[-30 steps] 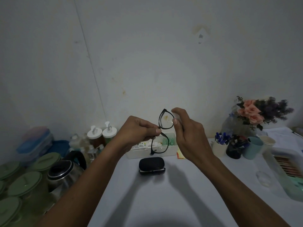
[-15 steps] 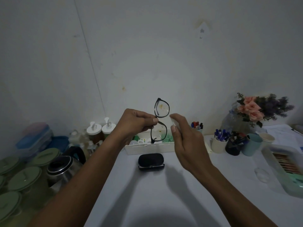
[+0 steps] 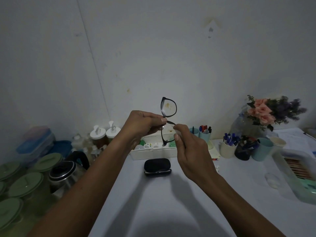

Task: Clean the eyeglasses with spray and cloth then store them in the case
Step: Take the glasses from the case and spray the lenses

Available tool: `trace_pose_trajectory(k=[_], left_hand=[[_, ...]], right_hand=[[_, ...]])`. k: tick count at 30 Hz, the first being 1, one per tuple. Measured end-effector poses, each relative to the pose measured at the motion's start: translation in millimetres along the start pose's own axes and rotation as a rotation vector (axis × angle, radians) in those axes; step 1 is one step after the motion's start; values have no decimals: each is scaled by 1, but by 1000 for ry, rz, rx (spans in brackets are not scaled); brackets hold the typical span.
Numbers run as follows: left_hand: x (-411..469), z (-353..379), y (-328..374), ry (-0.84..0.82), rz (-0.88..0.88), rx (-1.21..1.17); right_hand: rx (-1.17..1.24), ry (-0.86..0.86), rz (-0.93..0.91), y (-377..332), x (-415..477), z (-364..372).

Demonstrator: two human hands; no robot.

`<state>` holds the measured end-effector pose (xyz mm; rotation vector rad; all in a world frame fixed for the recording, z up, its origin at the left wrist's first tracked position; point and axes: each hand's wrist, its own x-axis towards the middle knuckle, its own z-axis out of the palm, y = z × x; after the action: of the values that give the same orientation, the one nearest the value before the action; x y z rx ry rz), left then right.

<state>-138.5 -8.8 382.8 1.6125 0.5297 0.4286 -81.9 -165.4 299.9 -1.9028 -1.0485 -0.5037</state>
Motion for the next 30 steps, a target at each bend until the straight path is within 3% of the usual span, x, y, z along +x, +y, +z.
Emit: trace_pose_trajectory(k=[25,27,30], left_hand=[[2,-7,-6,8,13,12],[2,-10,-7,-2,17,-11],[4,-15,-9,-35,-20,-112]], right_hand=[[-29,8,-21,2,-4,-2],[27,18,15,1,-6,-2],[321,119,210,4,-3,-5]])
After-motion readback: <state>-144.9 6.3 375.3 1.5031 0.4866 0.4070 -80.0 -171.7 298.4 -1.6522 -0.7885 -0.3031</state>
